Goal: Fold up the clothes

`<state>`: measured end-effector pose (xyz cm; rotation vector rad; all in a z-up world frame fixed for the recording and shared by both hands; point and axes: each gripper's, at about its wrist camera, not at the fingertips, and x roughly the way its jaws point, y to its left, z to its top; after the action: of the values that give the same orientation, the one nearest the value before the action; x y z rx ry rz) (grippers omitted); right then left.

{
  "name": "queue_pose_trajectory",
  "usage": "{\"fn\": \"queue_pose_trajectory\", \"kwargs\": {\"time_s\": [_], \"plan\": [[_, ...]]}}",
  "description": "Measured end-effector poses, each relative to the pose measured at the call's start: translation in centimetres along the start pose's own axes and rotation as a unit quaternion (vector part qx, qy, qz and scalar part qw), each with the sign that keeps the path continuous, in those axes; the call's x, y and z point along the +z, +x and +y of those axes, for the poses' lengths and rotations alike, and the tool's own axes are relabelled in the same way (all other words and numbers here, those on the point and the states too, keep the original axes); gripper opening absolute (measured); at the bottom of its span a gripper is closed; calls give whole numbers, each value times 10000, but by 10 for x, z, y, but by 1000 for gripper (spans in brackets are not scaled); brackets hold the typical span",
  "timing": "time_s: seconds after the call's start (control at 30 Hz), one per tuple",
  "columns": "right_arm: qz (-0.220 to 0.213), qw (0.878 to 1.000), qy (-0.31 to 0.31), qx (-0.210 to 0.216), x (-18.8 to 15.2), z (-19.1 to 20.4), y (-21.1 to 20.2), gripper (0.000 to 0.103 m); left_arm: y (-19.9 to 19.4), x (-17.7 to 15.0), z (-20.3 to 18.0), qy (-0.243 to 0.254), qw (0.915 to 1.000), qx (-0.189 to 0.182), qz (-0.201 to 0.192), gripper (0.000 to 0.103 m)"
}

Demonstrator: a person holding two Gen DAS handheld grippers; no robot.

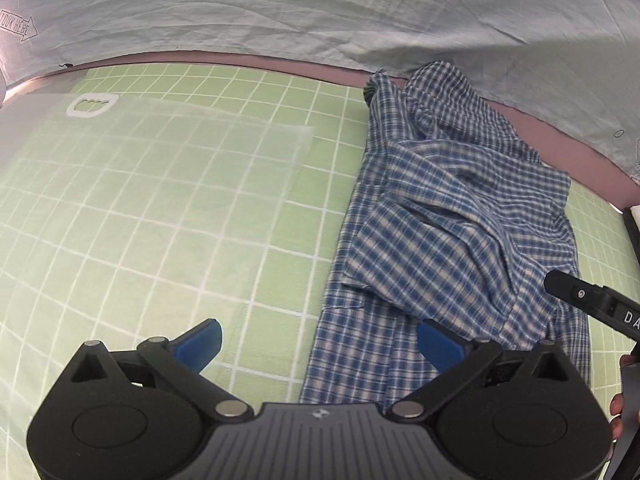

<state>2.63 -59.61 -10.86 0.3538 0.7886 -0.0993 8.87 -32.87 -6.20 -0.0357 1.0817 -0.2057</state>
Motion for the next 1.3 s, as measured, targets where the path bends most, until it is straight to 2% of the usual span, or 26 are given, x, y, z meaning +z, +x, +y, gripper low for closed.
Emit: {"fn": "queue_pose_trajectory", "kwargs": {"time_s": [0.1, 0.2, 0.27, 0.33, 0.37, 0.43, 0.47, 0.53, 0.57, 0.7, 0.9, 1.03, 1.3], "plan": [[5, 9999, -60, 123, -2, 10, 3, 102, 4, -3, 2, 107, 9999, 97, 95, 103], [19, 9996, -30, 276, -3, 16, 3, 89, 6, -8, 2, 154, 9997, 64, 175, 103], [138, 9993, -44, 359, -4, 18, 5, 76, 7, -11, -1, 180, 9996, 37, 219, 103], [252, 9987, -50, 442, -5, 20, 7, 59, 6, -14, -3, 227, 9995, -3, 233, 103], [285, 9984, -10, 492, -6, 21, 7, 56, 5, -16, -4, 252, 9994, -16, 225, 103], [348, 9976, 68, 590, -8, 21, 6, 36, 1, -19, -6, 298, 9994, -40, 197, 103], [355, 9973, 102, 634, -9, 20, 4, 30, -1, -20, -8, 320, 9993, -51, 177, 103], [311, 9967, 124, 741, -11, 19, -1, 4, -6, -23, -10, 363, 9992, -52, 124, 103], [258, 9965, 120, 785, -12, 19, -5, 1, -9, -24, -11, 386, 9992, -43, 92, 103], [-22, 9966, 183, 802, -18, 22, -29, 1, -27, -35, -14, 425, 9991, -34, -59, 103], [-225, 9962, 295, 783, -39, 25, -68, 1, -54, -51, -18, 485, 9984, -20, -283, 103], [-327, 9965, 289, 709, -55, 24, -98, 1, -65, -70, -21, 553, 9981, -65, -254, 103], [-367, 9951, 689, 603, -89, 11, -141, 1, -88, -108, -28, 689, 9973, -156, -195, 103]]}}
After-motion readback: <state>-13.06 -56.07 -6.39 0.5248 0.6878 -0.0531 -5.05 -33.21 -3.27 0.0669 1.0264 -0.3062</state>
